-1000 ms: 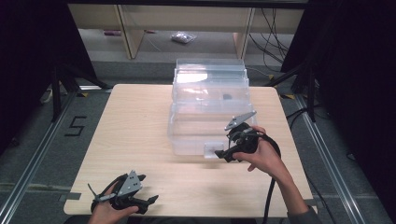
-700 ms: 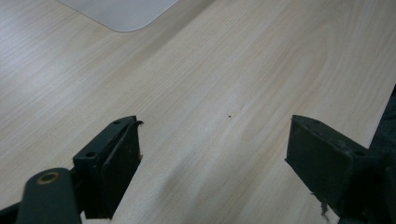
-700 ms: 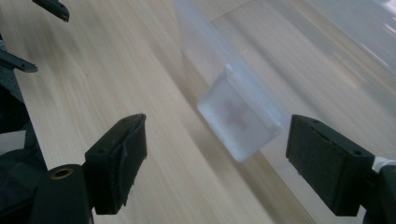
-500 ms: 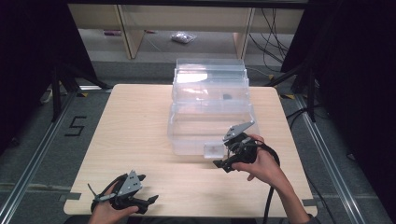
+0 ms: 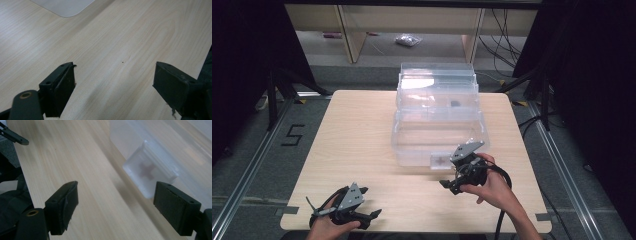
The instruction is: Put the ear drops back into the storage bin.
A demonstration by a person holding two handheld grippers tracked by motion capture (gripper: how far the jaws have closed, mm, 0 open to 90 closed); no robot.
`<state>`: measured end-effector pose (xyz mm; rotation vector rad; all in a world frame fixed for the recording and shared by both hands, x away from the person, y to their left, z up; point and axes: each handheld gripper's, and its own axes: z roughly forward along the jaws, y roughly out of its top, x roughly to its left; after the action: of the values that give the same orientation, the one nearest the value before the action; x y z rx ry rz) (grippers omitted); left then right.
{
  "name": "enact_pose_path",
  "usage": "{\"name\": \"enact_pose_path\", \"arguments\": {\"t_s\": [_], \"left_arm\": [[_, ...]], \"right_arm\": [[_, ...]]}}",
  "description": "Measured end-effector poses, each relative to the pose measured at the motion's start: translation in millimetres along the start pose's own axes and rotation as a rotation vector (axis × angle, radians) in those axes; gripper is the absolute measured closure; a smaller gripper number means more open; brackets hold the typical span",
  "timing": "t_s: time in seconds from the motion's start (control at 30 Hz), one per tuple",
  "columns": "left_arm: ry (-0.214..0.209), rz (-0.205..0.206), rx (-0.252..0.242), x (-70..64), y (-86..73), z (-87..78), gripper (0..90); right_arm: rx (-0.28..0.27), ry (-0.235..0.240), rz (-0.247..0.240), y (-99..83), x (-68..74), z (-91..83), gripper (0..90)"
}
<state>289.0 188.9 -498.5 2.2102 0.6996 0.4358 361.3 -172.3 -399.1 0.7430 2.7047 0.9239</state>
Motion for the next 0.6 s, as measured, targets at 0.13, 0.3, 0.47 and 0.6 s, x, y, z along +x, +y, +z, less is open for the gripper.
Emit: {"name": "enact_pose_path", "arguments": {"t_s": [0.13,0.3,0.47,0.6], "left_arm": [[0.002,0.0,-0.001,0.0,0.0,0.0,17.2],[0.0,-0.007,-0.001,-0.4,-0.2,0.1,17.2],[-0.004,-0.023,-0.009,-2.0,-0.4,0.4,17.1],[-0.003,-0.008,-0.004,-0.8,0.1,-0.2,17.2]], "right_arm": [[-0.006,0.008,0.002,-6.7,4.7,2.3,20.8],[-0.005,0.005,0.027,-16.1,12.5,3.1,20.7],[-0.025,0.021,0.007,-24.8,14.8,10.3,20.7],[-0.022,0.017,0.016,-28.8,18.1,13.5,20.6]]}}
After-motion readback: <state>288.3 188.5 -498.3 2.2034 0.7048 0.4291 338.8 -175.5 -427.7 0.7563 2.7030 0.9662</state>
